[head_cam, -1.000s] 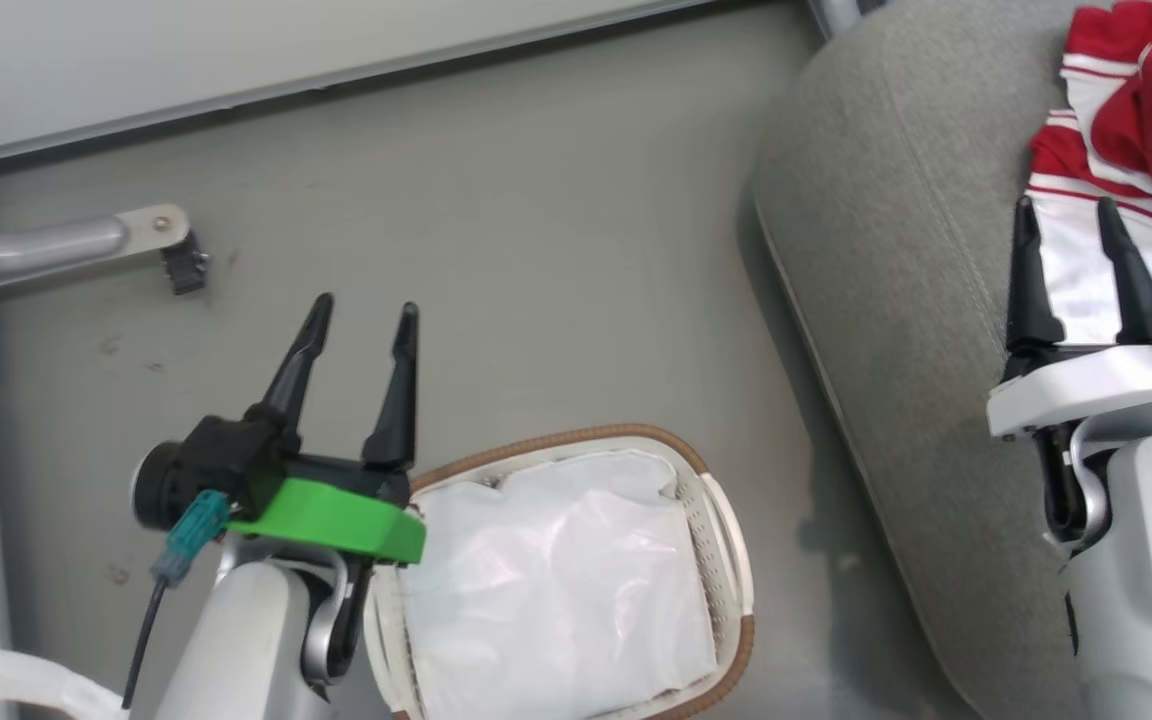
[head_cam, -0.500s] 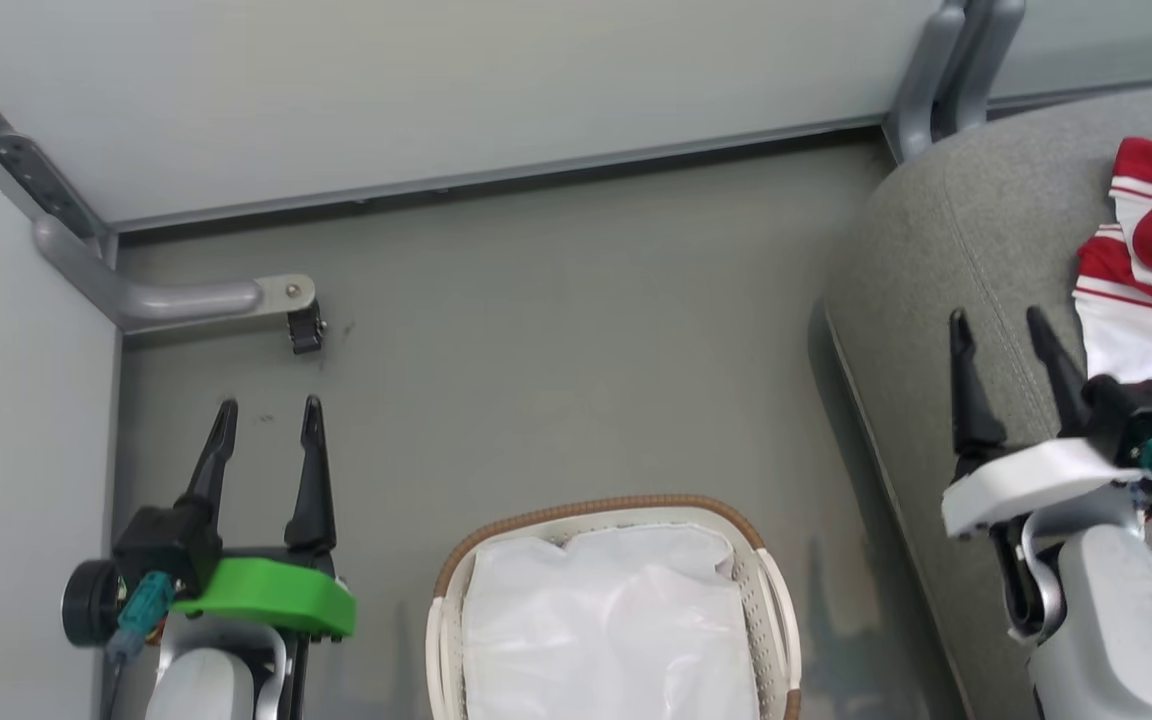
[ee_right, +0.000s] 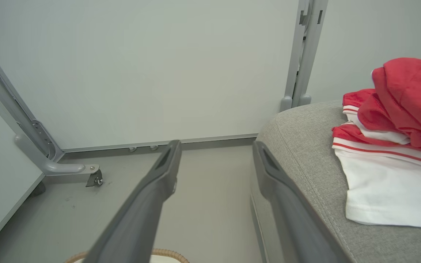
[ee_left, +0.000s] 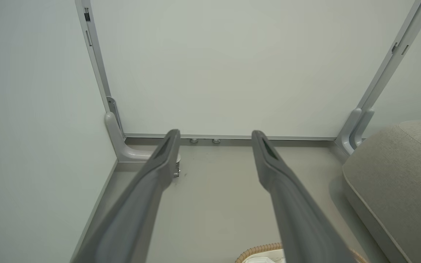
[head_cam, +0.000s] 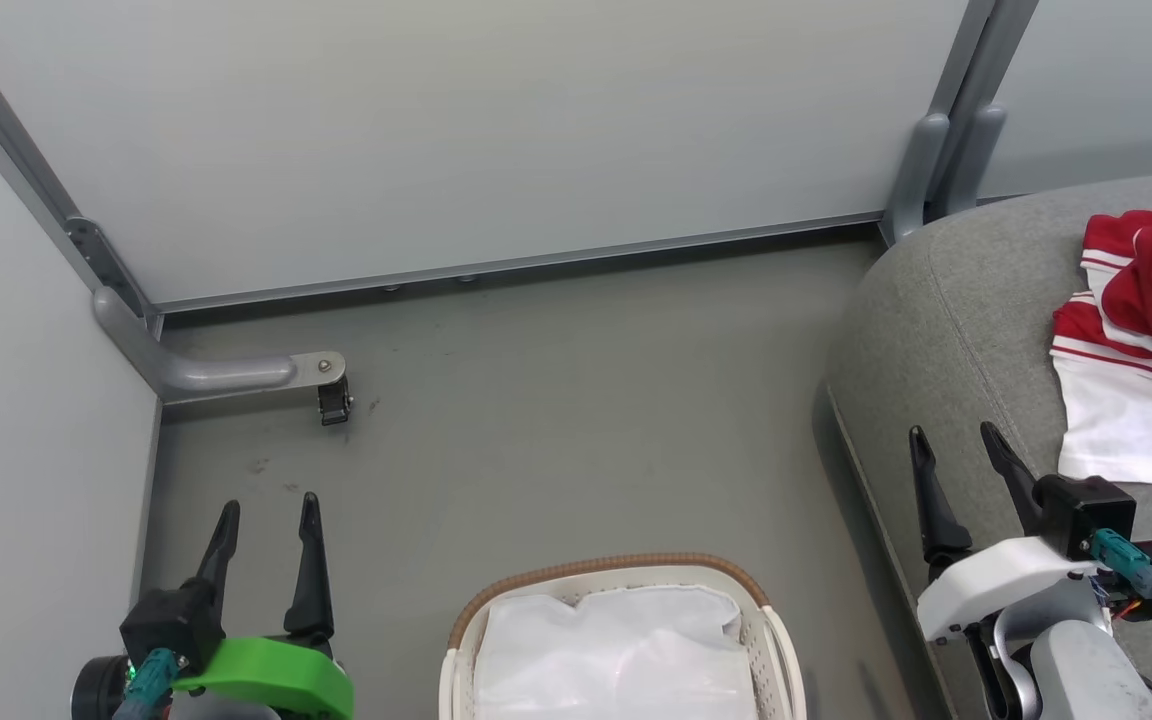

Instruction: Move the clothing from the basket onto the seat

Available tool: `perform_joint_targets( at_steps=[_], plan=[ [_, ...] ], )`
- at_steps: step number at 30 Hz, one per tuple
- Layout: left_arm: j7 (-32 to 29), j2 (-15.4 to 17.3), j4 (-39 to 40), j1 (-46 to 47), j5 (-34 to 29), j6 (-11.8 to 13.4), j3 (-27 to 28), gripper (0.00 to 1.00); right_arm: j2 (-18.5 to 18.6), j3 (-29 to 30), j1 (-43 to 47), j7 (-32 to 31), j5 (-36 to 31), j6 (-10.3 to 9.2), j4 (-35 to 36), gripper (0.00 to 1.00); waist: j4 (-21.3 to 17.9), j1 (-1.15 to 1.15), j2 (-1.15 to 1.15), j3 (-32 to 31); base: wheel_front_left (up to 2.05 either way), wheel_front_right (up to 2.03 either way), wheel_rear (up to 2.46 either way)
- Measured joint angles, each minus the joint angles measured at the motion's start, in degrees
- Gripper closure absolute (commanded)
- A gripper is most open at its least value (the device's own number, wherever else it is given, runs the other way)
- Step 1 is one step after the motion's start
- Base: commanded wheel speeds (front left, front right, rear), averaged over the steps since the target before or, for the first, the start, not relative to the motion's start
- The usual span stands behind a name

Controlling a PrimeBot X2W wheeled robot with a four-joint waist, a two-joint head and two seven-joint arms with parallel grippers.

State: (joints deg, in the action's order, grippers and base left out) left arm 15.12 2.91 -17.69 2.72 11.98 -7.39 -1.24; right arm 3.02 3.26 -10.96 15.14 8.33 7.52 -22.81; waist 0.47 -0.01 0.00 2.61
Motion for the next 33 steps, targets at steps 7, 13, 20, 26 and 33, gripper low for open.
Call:
perform_joint_targets(
  at_steps=[7,13,20,26,33],
  plan=[
    [0.0,-0.1,0.1,-0.7,2.2,0.0,-1.2,0.0,0.0,-0.6,0.4,0.0,0.2,0.0,0.0,0.0,0.2,0.0,0.0,-0.4,0.0,0.0,0.0],
    [-0.5,-0.3,-2.0,-1.2,3.2,0.0,-1.2,1.0,-0.8,-0.4,1.8,-0.8,1.3,0.01,-2.4,1.0,0.2,0.0,0.0,-0.4,0.0,0.0,0.0],
    [-2.2,-0.2,-1.7,-1.2,10.9,0.0,-0.7,1.0,-0.8,0.2,1.9,-3.0,9.1,0.01,-1.7,1.0,0.2,0.0,0.0,-0.5,0.0,0.0,0.0],
    [-3.6,-0.2,-1.4,-1.2,17.0,0.0,-0.4,1.0,-0.8,0.2,2.1,-4.3,15.4,0.01,-0.7,1.0,0.1,0.0,0.0,-0.6,0.0,0.0,0.0],
    [-5.2,-0.1,-1.0,-1.1,23.7,0.0,0.1,1.0,-0.7,0.4,2.2,-6.0,22.3,0.0,0.4,1.0,0.1,0.0,0.0,-0.7,0.0,0.0,0.0]
  ],
)
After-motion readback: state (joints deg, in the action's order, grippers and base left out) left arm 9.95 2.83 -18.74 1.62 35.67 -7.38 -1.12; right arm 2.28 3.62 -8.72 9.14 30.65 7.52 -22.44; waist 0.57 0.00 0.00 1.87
